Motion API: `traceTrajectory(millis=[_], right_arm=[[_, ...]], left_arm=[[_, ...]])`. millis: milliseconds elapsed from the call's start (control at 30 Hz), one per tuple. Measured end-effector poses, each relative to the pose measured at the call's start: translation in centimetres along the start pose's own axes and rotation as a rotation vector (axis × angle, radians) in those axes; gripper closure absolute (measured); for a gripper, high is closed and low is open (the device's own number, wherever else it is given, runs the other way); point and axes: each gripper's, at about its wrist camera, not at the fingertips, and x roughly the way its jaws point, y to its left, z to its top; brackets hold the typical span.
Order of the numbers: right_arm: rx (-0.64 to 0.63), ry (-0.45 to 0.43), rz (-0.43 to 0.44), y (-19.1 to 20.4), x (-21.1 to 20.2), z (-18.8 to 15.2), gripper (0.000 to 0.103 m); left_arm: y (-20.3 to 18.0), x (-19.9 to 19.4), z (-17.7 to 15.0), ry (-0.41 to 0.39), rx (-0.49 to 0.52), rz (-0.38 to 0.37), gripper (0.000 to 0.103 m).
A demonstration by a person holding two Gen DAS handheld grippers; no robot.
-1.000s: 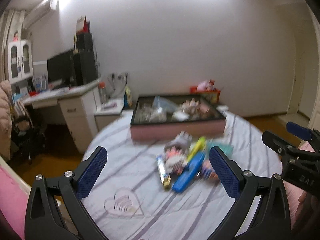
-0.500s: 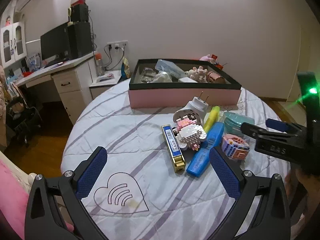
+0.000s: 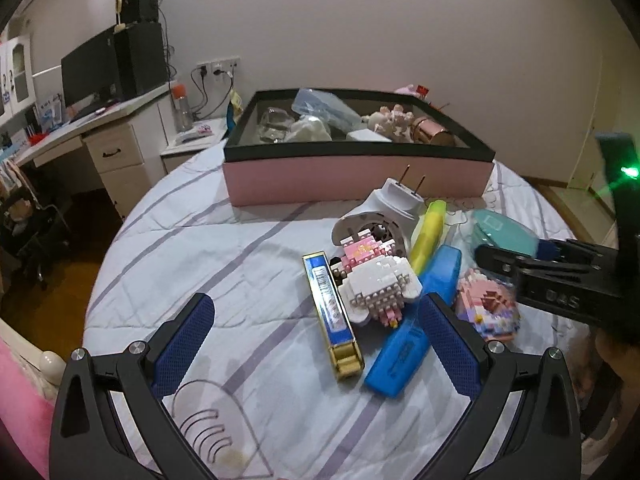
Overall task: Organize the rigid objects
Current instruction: 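Grasp the blue-and-gold box with the left tool while the right tool grasps the teal egg case, then lift both held items and carry them over the pink box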
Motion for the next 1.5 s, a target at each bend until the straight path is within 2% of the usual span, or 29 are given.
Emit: traceTrajectory(millis=[133, 233, 433, 533, 633, 700, 733, 800, 867, 933, 1033, 1200, 1500], right_arm=[[0.018, -0.006, 0.004, -0.6, -0.1, 0.0, 0.042], [0.017, -0.003, 0.004, -0.6, 0.0, 0.1, 0.042], [0.021, -0.001, 0.008, -0.7, 0.2, 0.1, 0.042], [0.015, 0.000, 0.001, -0.7, 0.2, 0.2, 0.042], [0.006, 0.004, -0.010, -0.5, 0.2, 0.2, 0.042], [0.005, 0.007, -0.011, -0.5, 0.3, 0.2, 0.042], [0.005, 0.009, -0.011, -0.5, 0.3, 0.2, 0.042], [0.001, 0.009, -0.015, -0.3, 0.4, 0.2, 0.042], [-0.002, 0.009, -0.020, -0.2, 0.4, 0.2, 0.042], [-0.004, 0.008, -0.025, -0.1, 0.3, 0.1, 0.042], [-0.005, 0.008, -0.032, -0.1, 0.0, -0.1, 0.043], [0.013, 0.005, -0.092, -0.6, -1.3, -1.4, 0.043], [0.019, -0.006, -0.085, -1.1, -0.9, -1.3, 0.043]], left_arm=[[0.4, 0.5, -0.2, 0.021, 0.003, 0.029, 0.000], [1.1, 0.9, -0.5, 0.038, -0.016, 0.017, 0.000], [2.2, 1.0, -1.1, 0.059, -0.010, 0.121, 0.000], [3.6, 2.1, -1.1, 0.104, -0.058, 0.099, 0.000], [3.8, 2.7, -1.3, 0.123, -0.061, 0.098, 0.003], [3.5, 2.6, -1.3, 0.111, -0.040, 0.105, 0.013], [3.3, 2.6, -1.3, 0.103, -0.026, 0.106, 0.024], [2.9, 2.6, -1.2, 0.099, -0.002, 0.095, 0.035], [2.7, 2.4, -1.2, 0.087, 0.014, 0.052, 0.067], [2.7, 2.2, -1.3, 0.084, 0.021, 0.050, 0.083], [3.0, 1.9, -1.4, 0.083, 0.020, 0.044, 0.083], [3.7, 1.2, -2.1, 0.090, 0.008, 0.081, 0.082], [4.8, 1.5, -2.0, 0.075, -0.050, 0.010, 0.081]])
